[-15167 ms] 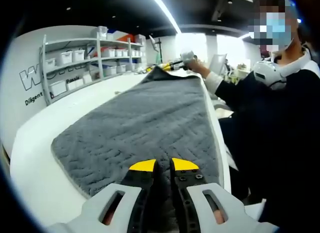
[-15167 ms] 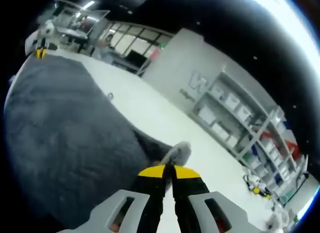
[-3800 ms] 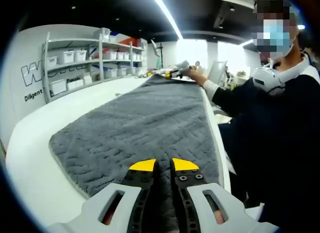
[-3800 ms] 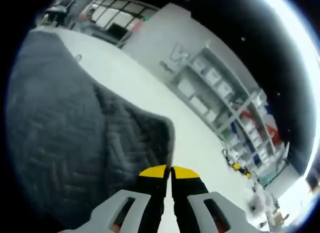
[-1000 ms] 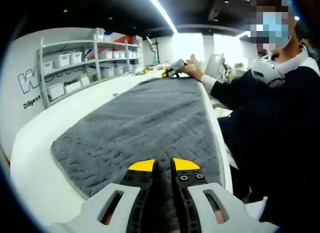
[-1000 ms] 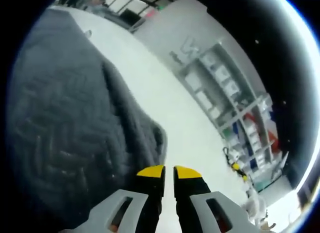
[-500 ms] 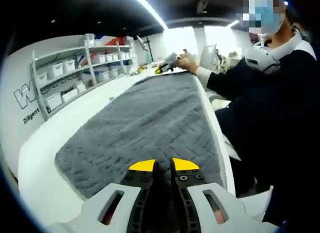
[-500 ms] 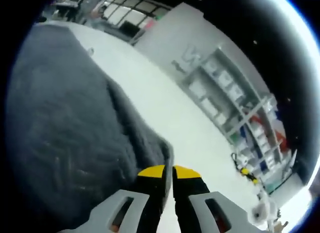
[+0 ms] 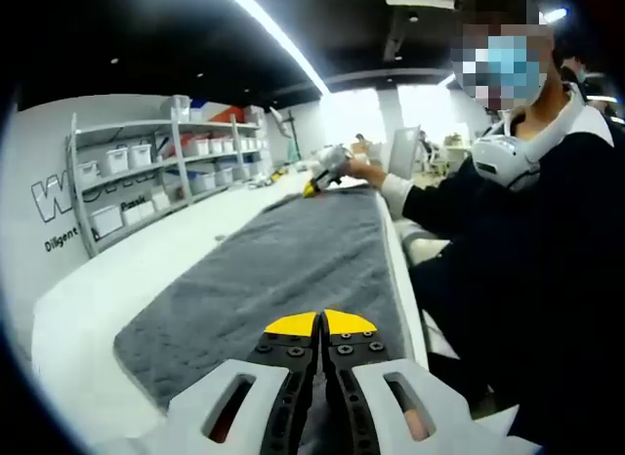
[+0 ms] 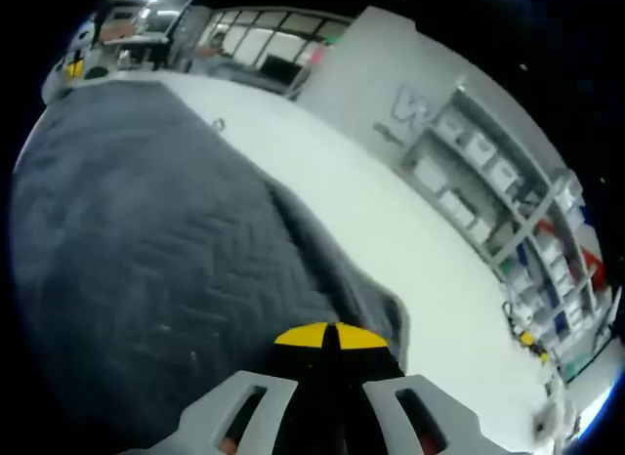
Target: Open the folded towel by lifting each exposed corner and separating the folded layers until the towel lies flat within the target outline without major curled edges
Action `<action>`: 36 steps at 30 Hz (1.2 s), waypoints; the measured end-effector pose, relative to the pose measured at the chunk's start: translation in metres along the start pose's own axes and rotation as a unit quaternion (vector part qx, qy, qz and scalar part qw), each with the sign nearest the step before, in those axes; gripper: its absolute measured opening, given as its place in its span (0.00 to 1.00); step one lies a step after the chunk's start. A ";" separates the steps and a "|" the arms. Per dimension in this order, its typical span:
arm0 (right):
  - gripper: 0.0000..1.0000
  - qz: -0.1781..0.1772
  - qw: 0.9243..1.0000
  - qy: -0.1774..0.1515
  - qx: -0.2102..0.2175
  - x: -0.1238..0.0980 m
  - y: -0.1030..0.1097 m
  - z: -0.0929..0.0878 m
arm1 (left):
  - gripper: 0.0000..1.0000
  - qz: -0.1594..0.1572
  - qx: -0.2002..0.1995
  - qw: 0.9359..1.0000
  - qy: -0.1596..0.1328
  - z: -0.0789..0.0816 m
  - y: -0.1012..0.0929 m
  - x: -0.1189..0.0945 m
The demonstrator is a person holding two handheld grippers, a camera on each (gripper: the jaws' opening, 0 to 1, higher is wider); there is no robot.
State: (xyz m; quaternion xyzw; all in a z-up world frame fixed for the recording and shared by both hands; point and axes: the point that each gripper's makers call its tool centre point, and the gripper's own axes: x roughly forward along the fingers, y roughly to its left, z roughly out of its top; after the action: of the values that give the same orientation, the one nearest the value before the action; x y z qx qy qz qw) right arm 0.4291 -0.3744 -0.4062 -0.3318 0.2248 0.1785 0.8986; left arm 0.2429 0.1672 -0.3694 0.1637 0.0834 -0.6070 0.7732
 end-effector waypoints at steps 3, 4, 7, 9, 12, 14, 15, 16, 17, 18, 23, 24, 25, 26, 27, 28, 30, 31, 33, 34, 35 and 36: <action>0.00 0.016 1.000 0.006 -0.002 0.003 0.007 -0.001 | 0.01 0.009 0.000 1.000 0.017 -0.009 0.004 0.002; 0.00 0.020 1.000 0.007 -0.004 0.004 0.008 -0.001 | 0.01 0.010 -0.003 1.000 0.023 -0.011 0.005 0.002; 0.00 0.024 1.000 0.007 -0.004 0.004 0.010 -0.001 | 0.01 0.011 -0.005 0.999 0.037 -0.018 0.006 0.005; 0.00 0.026 1.000 0.006 -0.003 0.004 0.011 -0.001 | 0.01 0.012 -0.006 0.999 0.047 -0.022 0.007 0.005; 0.00 0.031 1.000 0.000 0.000 0.003 0.013 -0.001 | 0.01 0.010 -0.011 0.998 0.058 -0.027 0.007 0.005; 0.00 0.036 0.999 -0.003 0.004 0.001 0.016 0.000 | 0.01 0.006 -0.019 0.998 0.067 -0.031 0.007 0.005; 0.00 0.038 0.999 -0.004 0.004 0.000 0.018 0.001 | 0.01 0.005 -0.020 0.997 0.070 -0.033 0.007 0.005; 0.00 0.041 0.999 -0.005 0.004 0.000 0.019 0.001 | 0.01 0.006 -0.021 0.997 0.076 -0.036 0.007 0.005; 0.00 0.042 0.999 -0.006 0.003 -0.001 0.020 0.001 | 0.01 0.006 -0.028 0.996 0.083 -0.039 0.007 0.005; 0.00 0.043 0.999 -0.006 0.002 -0.001 0.020 0.001 | 0.01 0.004 -0.032 0.996 0.087 -0.041 0.006 0.005; 0.00 0.042 0.999 -0.001 -0.022 -0.001 0.020 0.001 | 0.01 -0.004 -0.045 0.995 0.095 -0.045 0.002 0.005; 0.00 0.042 0.999 0.002 -0.025 -0.002 0.021 0.001 | 0.01 -0.004 -0.046 0.994 0.095 -0.045 0.002 0.005; 0.00 0.043 0.999 0.005 -0.029 -0.003 0.022 0.002 | 0.01 -0.005 -0.046 0.994 0.095 -0.045 0.001 0.005; 0.00 0.044 0.998 0.008 -0.034 -0.004 0.023 0.002 | 0.01 -0.006 -0.047 0.994 0.095 -0.045 0.001 0.005; 0.00 0.045 0.998 0.010 -0.038 -0.005 0.024 0.003 | 0.01 -0.007 -0.047 0.994 0.095 -0.046 0.001 0.005; 0.00 0.047 0.998 0.006 -0.043 -0.007 0.026 0.007 | 0.01 -0.007 -0.046 0.994 0.095 -0.046 0.001 0.004; 0.00 0.052 0.997 -0.001 -0.053 -0.010 0.029 0.015 | 0.01 -0.007 -0.043 0.995 0.095 -0.046 0.002 0.004; 0.00 0.054 0.997 -0.005 -0.058 -0.012 0.031 0.019 | 0.01 -0.008 -0.041 0.995 0.094 -0.046 0.002 0.004; 0.00 0.059 0.996 -0.011 -0.063 -0.013 0.035 0.024 | 0.01 -0.008 -0.041 0.995 0.094 -0.047 0.002 0.003; 0.00 0.064 0.996 -0.012 -0.068 -0.014 0.039 0.026 | 0.01 -0.008 -0.041 0.995 0.095 -0.046 0.002 0.004; 0.00 0.069 0.995 -0.014 -0.074 -0.014 0.043 0.029 | 0.01 -0.007 -0.041 0.995 0.095 -0.046 0.002 0.004; 0.00 0.070 0.995 -0.014 -0.075 -0.014 0.044 0.029 | 0.01 -0.007 -0.041 0.995 0.095 -0.046 0.002 0.004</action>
State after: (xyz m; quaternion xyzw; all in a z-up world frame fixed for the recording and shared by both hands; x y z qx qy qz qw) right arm 0.4047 -0.3256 -0.4019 -0.3792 0.2208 0.2624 0.8594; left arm 0.2487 0.1804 -0.4137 0.1878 0.1823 -0.5905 0.7634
